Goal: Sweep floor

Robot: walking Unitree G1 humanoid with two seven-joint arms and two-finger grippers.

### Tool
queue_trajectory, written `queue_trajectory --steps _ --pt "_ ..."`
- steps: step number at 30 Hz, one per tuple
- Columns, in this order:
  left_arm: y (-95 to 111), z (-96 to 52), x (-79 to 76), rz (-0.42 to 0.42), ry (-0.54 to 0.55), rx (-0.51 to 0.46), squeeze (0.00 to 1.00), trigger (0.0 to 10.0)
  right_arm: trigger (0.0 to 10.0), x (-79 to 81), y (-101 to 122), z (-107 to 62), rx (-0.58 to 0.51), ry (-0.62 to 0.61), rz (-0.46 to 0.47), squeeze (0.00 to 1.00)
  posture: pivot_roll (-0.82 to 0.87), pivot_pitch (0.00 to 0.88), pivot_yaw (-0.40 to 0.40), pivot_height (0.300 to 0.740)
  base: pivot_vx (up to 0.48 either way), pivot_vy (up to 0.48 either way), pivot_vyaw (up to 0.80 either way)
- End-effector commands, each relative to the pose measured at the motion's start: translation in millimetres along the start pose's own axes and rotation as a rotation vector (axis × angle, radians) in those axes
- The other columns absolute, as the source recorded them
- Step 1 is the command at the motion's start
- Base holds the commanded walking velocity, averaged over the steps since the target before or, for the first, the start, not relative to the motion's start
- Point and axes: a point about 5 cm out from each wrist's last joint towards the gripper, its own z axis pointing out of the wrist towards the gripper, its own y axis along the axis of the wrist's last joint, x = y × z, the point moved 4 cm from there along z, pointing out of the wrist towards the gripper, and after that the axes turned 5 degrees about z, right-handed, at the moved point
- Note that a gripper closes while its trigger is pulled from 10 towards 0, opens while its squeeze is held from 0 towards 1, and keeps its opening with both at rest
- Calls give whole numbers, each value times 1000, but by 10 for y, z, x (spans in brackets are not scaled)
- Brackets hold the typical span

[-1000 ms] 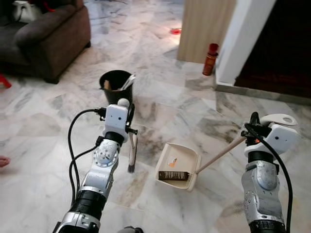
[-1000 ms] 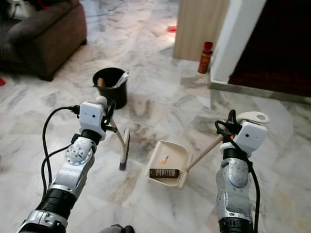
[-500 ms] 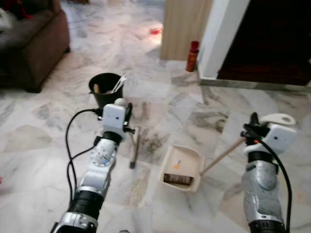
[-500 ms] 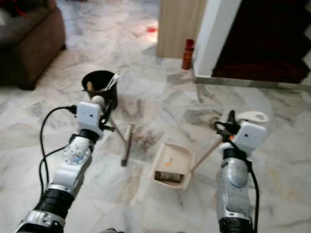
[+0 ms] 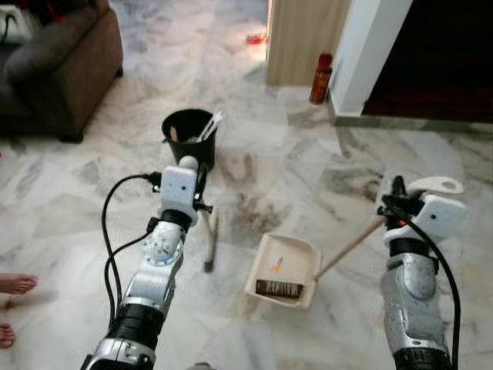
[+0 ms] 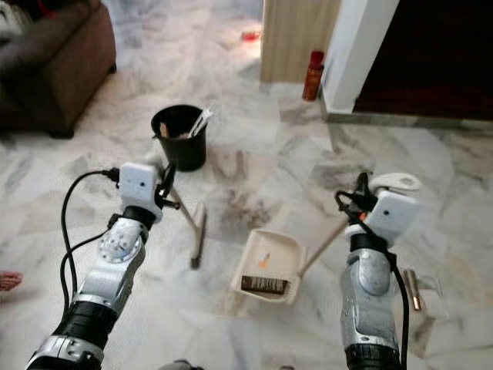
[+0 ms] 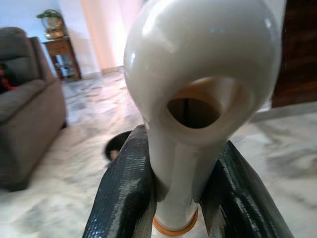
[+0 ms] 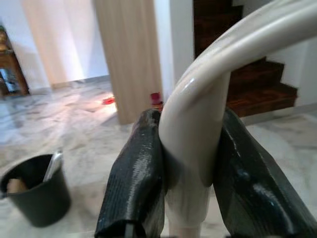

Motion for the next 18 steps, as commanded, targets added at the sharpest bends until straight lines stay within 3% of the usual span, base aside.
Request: queue_trajectory --steps 1,13,18 --pt "162 35 -9 0 7 -65 0 10000 10000 -14 133 23 -56 -4 18 0 41 136 -7 740 0 398 0" --pt "166 23 -2 -2 12 -66 0 10000 10000 20 144 18 -59 16 24 0 42 143 -12 740 0 379 0" --pt "174 16 6 2 13 -74 0 10000 10000 30 137 22 -55 23 25 0 44 145 -13 740 0 0 0"
